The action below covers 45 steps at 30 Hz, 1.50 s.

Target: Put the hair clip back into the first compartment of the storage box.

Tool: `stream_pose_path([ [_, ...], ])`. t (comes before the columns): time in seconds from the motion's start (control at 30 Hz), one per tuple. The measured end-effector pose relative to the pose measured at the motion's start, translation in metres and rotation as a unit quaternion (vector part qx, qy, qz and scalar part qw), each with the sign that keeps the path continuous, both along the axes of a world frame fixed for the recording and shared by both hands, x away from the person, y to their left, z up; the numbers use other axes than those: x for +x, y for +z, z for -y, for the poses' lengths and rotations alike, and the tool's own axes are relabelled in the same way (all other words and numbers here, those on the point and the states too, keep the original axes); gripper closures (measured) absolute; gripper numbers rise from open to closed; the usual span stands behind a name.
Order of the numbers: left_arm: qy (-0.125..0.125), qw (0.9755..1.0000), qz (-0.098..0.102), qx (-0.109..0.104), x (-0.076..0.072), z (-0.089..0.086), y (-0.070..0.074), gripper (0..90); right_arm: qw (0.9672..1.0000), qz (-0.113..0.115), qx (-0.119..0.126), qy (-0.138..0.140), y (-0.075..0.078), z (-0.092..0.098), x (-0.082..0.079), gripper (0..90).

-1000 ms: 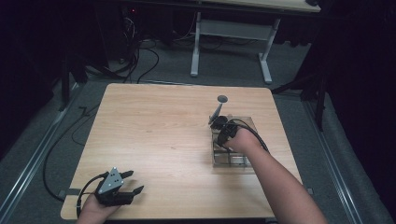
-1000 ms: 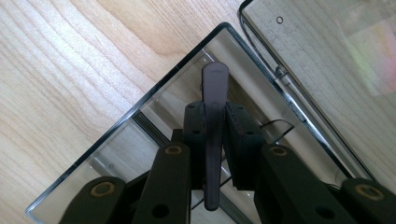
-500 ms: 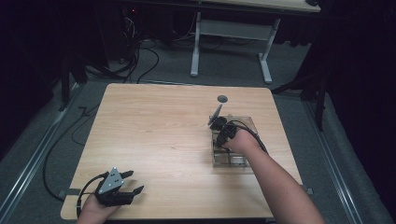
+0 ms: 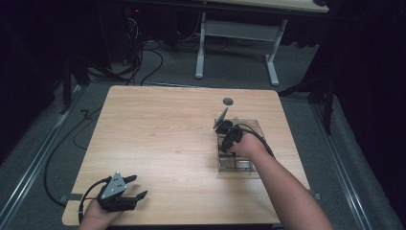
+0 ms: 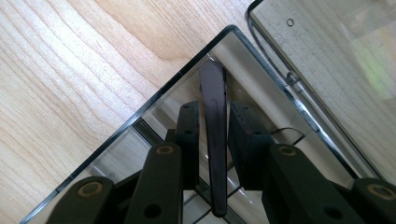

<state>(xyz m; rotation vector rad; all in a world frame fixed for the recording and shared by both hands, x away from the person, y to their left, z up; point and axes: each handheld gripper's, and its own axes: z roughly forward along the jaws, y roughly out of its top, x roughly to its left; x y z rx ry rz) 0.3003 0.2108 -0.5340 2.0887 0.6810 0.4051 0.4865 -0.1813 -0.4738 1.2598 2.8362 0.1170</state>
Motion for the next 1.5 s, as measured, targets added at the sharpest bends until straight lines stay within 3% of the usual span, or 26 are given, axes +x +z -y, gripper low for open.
stream_pose_path([
  [0.07, 0.000, 1.0000, 0.000, 0.000, 0.000, 0.000, 0.000, 30.7, 0.9998, 0.007, 0.005, 0.019, 0.002, 0.003, 0.002, 73.4],
  [0.2, 0.000, 1.0000, 0.000, 0.000, 0.000, 0.000, 0.000, 30.7, 0.9999, 0.007, 0.010, 0.003, 0.007, 0.006, -0.002, 73.2],
  [0.57, 0.000, 1.0000, 0.000, 0.003, 0.000, 0.000, 0.000, 30.8, 0.9998, 0.011, 0.015, -0.004, 0.027, 0.018, -0.017, 78.7],
  [0.87, 0.001, 1.0000, 0.000, 0.002, 0.000, 0.000, 0.000, 30.8, 0.9997, 0.014, 0.014, -0.012, 0.033, 0.033, -0.035, 83.7],
  [0.9, 0.001, 1.0000, 0.000, 0.002, 0.000, 0.000, 0.000, 30.8, 0.9998, 0.016, 0.015, -0.004, 0.033, 0.035, -0.036, 84.5],
  [0.93, 0.001, 1.0000, 0.000, 0.001, 0.000, 0.000, 0.000, 30.8, 0.9995, 0.006, 0.014, -0.030, 0.034, 0.034, -0.040, 84.9],
  [1.0, 0.001, 1.0000, 0.000, 0.001, 0.000, 0.000, 0.000, 30.8, 0.9998, 0.012, 0.017, -0.008, 0.034, 0.038, -0.044, 85.9],
  [1.07, 0.001, 1.0000, -0.001, 0.002, 0.000, 0.000, 0.000, 30.8, 0.9998, 0.010, 0.013, -0.013, 0.035, 0.039, -0.050, 86.4],
  [1.1, 0.001, 1.0000, -0.001, 0.002, 0.000, 0.000, 0.000, 30.8, 0.9998, 0.013, 0.013, 0.000, 0.035, 0.041, -0.050, 86.7],
  [1.17, 0.001, 1.0000, -0.001, 0.002, 0.000, 0.000, 0.000, 30.8, 0.9995, 0.003, 0.012, -0.029, 0.037, 0.040, -0.058, 87.0],
  [1.23, 0.001, 1.0000, -0.001, 0.002, 0.000, 0.000, 0.000, 30.8, 0.9998, 0.012, 0.017, -0.007, 0.037, 0.043, -0.060, 87.2],
  [1.3, 0.001, 1.0000, -0.001, 0.002, 0.000, 0.000, 0.000, 30.8, 0.9996, 0.010, 0.018, -0.019, 0.038, 0.044, -0.065, 87.3],
  [1.33, 0.001, 1.0000, -0.001, 0.002, 0.000, 0.000, 0.000, 30.8, 0.9997, 0.014, 0.019, -0.009, 0.038, 0.046, -0.065, 87.3],
  [1.5, 0.001, 1.0000, -0.002, 0.002, 0.000, 0.000, 0.000, 30.8, 0.9993, 0.014, 0.028, -0.021, 0.039, 0.050, -0.073, 87.5],
])
